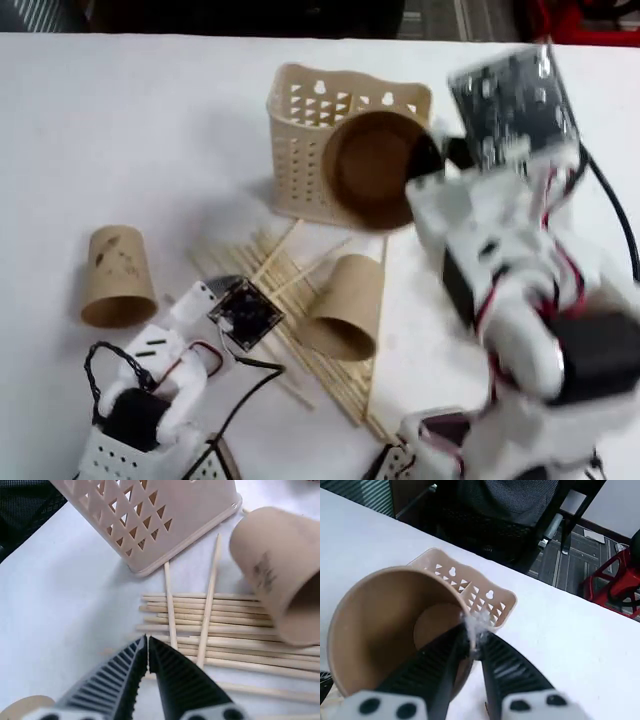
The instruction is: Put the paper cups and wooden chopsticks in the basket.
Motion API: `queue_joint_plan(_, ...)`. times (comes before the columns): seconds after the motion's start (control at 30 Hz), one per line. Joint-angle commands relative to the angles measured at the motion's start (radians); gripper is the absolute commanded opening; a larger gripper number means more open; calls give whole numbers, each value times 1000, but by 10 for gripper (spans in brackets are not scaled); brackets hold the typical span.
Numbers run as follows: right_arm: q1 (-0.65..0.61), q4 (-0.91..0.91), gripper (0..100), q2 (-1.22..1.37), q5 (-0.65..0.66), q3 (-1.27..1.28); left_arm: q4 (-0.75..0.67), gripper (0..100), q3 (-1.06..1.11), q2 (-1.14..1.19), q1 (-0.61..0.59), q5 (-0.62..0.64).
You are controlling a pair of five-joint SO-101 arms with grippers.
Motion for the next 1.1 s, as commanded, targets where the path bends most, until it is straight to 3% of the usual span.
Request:
queue_joint_plan(0.0,48,-53,19,67,-8,-78,2,26,-15,-8,7,9)
queue_joint_plan(0.17,65,-88,19,177,-11,-103,3,42,-89,-8,21,8)
queue_joint_plan(0.33,104,-137,19,265,-63,-106,60,209,-110,-8,96,23)
queue_joint_plan(0.43,107,-177,19,291,-66,-106,77,269,-110,-8,127,107)
queue_joint_plan(1.07,116,-312,20,550,-115,-106,-41,272,-100,-2,340,110)
